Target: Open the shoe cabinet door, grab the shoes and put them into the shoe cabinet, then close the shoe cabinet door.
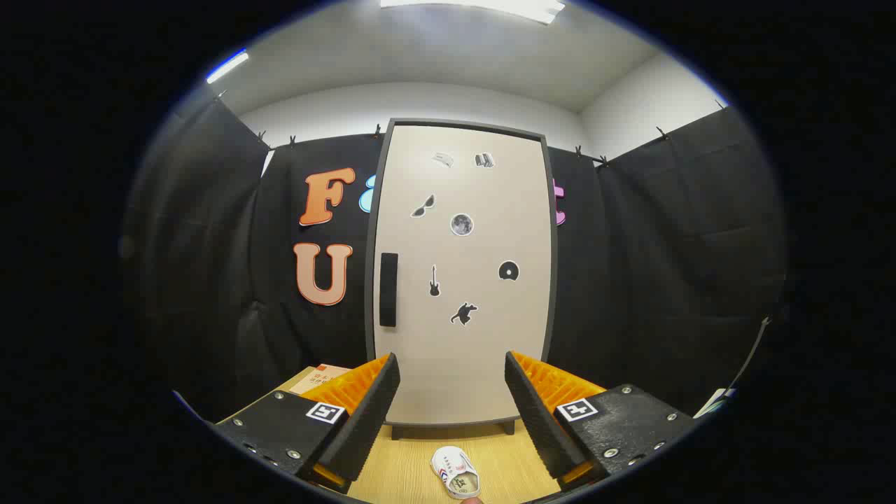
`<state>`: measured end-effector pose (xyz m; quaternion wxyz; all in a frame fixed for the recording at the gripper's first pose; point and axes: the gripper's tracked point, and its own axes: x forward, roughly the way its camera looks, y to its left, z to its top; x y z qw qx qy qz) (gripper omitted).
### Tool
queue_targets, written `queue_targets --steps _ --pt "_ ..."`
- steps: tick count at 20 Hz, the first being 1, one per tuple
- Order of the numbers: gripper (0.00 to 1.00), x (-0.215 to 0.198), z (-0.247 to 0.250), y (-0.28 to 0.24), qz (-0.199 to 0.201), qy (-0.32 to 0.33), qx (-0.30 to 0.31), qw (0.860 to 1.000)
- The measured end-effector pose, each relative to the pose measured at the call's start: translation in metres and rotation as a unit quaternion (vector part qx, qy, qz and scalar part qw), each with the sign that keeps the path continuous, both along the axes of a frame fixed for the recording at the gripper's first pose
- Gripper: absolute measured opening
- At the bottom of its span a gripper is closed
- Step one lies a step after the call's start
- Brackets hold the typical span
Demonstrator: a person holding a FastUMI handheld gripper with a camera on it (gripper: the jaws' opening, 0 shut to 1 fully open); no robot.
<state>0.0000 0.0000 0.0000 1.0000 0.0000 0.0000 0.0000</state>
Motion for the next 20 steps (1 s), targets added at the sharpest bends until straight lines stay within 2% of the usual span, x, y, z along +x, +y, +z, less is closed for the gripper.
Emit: queue_targets --steps 20 --pt "0.94 0.0003 -0.0008 0.0032 0.010 0.013 0.003 1.000"
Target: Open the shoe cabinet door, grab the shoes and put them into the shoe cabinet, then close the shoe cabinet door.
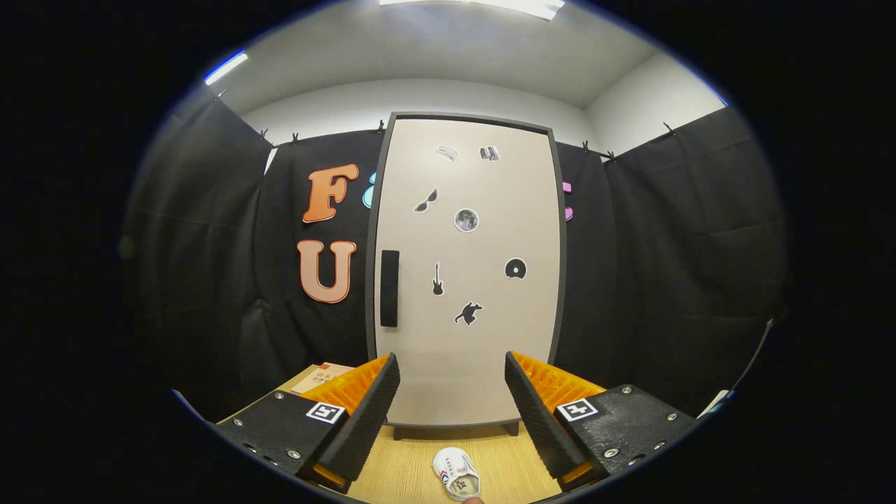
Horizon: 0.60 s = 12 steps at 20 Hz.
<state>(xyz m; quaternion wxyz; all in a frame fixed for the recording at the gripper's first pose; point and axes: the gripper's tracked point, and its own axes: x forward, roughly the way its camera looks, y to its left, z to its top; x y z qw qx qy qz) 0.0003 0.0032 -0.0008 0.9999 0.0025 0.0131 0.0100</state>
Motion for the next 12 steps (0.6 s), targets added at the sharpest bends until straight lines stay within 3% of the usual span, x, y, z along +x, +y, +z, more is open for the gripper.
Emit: queue_targets --steps 12 --pt "0.94 0.016 0.000 0.012 0.039 -0.013 0.016 0.999"
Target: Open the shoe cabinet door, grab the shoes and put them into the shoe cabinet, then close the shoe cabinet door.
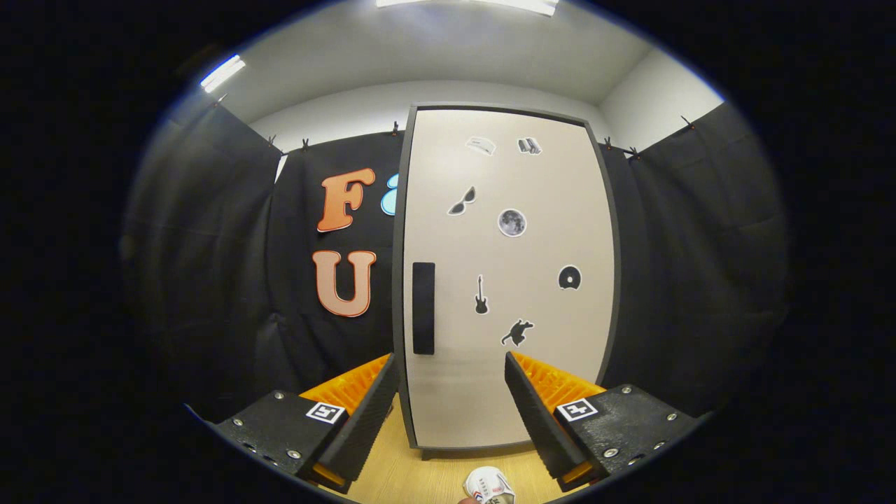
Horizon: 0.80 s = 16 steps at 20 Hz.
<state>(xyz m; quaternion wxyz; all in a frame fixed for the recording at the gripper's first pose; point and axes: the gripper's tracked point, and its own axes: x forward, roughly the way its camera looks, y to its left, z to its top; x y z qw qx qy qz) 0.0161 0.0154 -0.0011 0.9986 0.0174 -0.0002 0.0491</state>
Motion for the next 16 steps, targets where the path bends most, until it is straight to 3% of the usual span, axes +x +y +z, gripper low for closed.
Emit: queue_targets --steps 5,16 --pt "0.94 0.060 -0.002 0.032 0.007 0.008 0.007 1.000" --pt "0.94 0.128 0.001 0.057 -0.001 0.005 -0.007 1.000"
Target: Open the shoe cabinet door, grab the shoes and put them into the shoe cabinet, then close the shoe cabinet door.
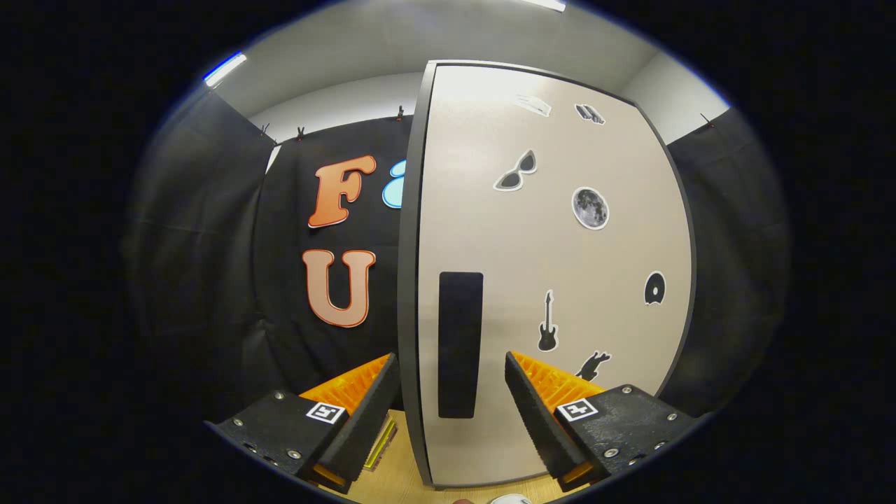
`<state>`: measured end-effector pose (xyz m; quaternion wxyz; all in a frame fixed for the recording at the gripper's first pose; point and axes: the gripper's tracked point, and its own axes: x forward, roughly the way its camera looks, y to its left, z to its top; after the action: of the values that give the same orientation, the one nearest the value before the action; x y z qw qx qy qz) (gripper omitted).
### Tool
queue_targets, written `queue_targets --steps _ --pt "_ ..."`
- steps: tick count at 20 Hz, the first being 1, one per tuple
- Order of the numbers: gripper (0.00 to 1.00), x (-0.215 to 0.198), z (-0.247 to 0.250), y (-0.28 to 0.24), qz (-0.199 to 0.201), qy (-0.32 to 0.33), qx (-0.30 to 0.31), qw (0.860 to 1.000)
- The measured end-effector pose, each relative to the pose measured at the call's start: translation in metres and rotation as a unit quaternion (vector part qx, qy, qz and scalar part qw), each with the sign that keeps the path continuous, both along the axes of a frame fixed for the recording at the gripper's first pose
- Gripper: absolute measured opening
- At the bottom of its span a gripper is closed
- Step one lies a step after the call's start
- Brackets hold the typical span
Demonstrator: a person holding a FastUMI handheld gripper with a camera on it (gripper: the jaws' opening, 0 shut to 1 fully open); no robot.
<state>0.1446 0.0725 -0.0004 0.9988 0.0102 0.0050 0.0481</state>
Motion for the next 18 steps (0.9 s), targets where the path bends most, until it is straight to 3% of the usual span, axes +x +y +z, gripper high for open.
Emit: queue_targets --steps 7,9,14,18 --pt "0.91 0.017 -0.004 -0.001 -0.011 0.006 -0.003 1.000" --pt "0.80 0.021 -0.003 0.000 -0.009 0.006 -0.003 1.000" --pt "0.39 0.024 0.000 -0.003 -0.014 0.002 0.001 1.000" --pt "0.34 0.023 0.000 -0.003 -0.009 0.007 -0.001 1.000"
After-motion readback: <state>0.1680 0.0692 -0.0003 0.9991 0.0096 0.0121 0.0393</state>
